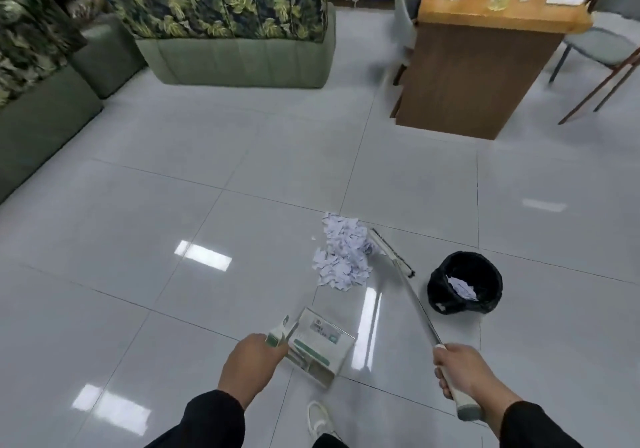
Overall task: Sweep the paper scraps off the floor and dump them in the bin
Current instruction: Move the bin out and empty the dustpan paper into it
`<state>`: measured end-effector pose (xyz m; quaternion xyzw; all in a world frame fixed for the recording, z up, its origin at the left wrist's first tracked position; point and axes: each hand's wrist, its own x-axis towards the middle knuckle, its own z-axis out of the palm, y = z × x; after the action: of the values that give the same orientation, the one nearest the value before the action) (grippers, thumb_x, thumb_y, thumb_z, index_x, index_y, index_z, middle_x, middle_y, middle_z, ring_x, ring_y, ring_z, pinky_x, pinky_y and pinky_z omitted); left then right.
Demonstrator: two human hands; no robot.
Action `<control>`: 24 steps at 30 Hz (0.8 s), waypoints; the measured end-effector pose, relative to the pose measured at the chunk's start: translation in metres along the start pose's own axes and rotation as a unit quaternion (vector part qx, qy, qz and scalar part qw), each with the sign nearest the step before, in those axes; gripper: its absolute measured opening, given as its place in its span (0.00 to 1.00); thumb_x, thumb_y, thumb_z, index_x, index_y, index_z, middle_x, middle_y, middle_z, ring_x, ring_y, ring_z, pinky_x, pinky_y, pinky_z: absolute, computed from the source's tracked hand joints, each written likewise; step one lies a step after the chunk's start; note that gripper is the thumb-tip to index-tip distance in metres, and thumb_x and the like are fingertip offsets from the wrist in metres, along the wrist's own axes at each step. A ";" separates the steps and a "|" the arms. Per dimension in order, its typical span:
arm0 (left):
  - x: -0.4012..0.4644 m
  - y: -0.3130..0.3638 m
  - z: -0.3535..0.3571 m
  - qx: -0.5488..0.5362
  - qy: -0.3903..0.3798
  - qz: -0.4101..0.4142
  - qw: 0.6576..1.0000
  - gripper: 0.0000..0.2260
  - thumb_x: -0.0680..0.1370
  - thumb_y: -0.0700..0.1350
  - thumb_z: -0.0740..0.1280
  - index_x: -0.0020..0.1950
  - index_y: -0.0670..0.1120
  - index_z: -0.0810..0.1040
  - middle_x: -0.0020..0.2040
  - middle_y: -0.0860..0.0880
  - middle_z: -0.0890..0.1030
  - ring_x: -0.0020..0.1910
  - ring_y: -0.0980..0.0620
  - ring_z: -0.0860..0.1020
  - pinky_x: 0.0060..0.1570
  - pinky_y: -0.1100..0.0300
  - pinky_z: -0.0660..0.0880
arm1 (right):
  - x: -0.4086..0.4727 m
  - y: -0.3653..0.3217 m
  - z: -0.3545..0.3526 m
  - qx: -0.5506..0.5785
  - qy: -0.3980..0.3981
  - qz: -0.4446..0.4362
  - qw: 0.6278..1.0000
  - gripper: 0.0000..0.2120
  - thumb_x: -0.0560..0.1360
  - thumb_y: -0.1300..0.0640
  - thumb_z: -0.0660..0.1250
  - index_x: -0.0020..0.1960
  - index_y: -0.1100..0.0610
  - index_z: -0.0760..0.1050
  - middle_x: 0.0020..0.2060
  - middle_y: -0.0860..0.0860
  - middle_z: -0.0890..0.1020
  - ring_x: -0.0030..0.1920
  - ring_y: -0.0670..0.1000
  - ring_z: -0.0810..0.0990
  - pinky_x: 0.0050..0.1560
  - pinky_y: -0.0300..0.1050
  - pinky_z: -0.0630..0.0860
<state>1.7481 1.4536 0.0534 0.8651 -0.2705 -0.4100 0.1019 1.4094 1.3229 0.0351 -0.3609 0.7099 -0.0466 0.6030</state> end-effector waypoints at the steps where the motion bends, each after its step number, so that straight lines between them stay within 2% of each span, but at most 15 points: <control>1: 0.009 -0.004 -0.002 -0.003 0.006 0.004 1.000 0.20 0.79 0.57 0.68 0.32 0.49 0.68 0.31 0.53 0.72 0.33 0.51 0.72 0.34 0.57 0.68 | 0.004 -0.003 0.012 -0.001 0.002 0.010 1.000 0.06 0.74 0.68 0.60 0.39 0.62 0.70 0.28 0.58 0.72 0.24 0.52 0.68 0.27 0.40 0.66; 3: 0.031 -0.008 -0.002 -0.001 -0.002 0.005 1.000 0.22 0.79 0.57 0.68 0.31 0.47 0.67 0.28 0.52 0.69 0.30 0.53 0.69 0.31 0.57 0.64 | 0.007 -0.011 0.025 0.000 0.018 0.018 1.000 0.06 0.75 0.68 0.60 0.40 0.62 0.70 0.28 0.58 0.71 0.24 0.52 0.67 0.26 0.40 0.66; 8: 0.072 0.006 0.001 -0.024 -0.034 0.016 0.999 0.15 0.80 0.56 0.66 0.37 0.51 0.73 0.35 0.52 0.75 0.38 0.49 0.75 0.34 0.58 0.71 | 0.019 -0.034 0.036 -0.006 0.047 0.033 0.998 0.06 0.74 0.68 0.60 0.40 0.62 0.69 0.27 0.57 0.71 0.24 0.52 0.67 0.26 0.40 0.65; 12: 0.119 0.015 0.015 0.003 -0.048 0.025 0.999 0.18 0.80 0.57 0.64 0.36 0.46 0.72 0.32 0.52 0.71 0.32 0.52 0.70 0.31 0.58 0.66 | 0.048 -0.057 0.042 -0.025 0.067 0.041 0.997 0.06 0.75 0.68 0.60 0.39 0.62 0.69 0.27 0.56 0.71 0.24 0.52 0.67 0.27 0.39 0.66; 15: 0.141 0.036 0.019 -0.032 -0.037 0.018 0.999 0.20 0.79 0.55 0.66 0.32 0.46 0.70 0.31 0.51 0.73 0.31 0.52 0.70 0.30 0.59 0.65 | 0.072 -0.073 0.045 -0.041 0.074 0.037 0.996 0.06 0.75 0.68 0.60 0.40 0.62 0.70 0.27 0.57 0.71 0.24 0.52 0.68 0.27 0.40 0.67; 17: 0.153 0.054 0.019 -0.038 -0.031 0.029 0.998 0.18 0.79 0.54 0.66 0.34 0.44 0.73 0.33 0.51 0.76 0.32 0.51 0.73 0.31 0.59 0.66 | 0.082 -0.084 0.046 -0.061 0.078 0.032 0.995 0.06 0.76 0.68 0.60 0.40 0.63 0.70 0.28 0.57 0.71 0.24 0.52 0.68 0.27 0.40 0.68; 21: 0.186 0.089 0.031 -0.022 -0.038 0.048 0.998 0.16 0.78 0.54 0.66 0.42 0.41 0.77 0.37 0.49 0.78 0.35 0.50 0.74 0.32 0.58 0.67 | 0.109 -0.090 0.055 -0.128 0.063 0.048 0.989 0.05 0.76 0.67 0.59 0.41 0.63 0.69 0.31 0.57 0.71 0.24 0.52 0.69 0.26 0.40 0.68; 24: 0.193 0.107 0.042 -0.025 -0.035 0.046 0.998 0.14 0.78 0.53 0.66 0.42 0.42 0.77 0.38 0.48 0.78 0.37 0.48 0.75 0.33 0.57 0.68 | 0.096 -0.084 0.064 -0.196 0.024 0.066 0.978 0.04 0.75 0.66 0.58 0.42 0.62 0.69 0.30 0.56 0.71 0.23 0.52 0.69 0.25 0.39 0.68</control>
<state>1.7743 1.2595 -0.0574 0.8340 -0.3029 -0.4415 0.1332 1.5033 1.2299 -0.0184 -0.4229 0.7420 0.1244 0.5051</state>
